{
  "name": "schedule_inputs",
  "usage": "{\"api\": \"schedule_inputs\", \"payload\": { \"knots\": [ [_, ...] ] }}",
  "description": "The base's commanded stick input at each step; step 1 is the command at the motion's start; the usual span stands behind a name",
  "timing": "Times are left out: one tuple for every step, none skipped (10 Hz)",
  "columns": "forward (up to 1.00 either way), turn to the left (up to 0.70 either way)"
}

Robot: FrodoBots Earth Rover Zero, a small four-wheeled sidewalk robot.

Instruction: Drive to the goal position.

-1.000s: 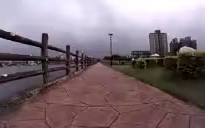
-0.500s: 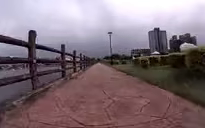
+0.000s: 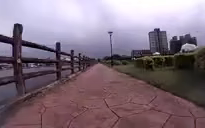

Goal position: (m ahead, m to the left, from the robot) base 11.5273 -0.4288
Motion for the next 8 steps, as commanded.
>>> {"api": "schedule_inputs", "payload": {
  "knots": [
    [1.00,0.00],
    [1.00,0.00],
    [1.00,0.00],
    [1.00,0.00],
    [1.00,0.00],
    [1.00,0.00],
    [1.00,0.00],
    [1.00,0.00]
  ]
}}
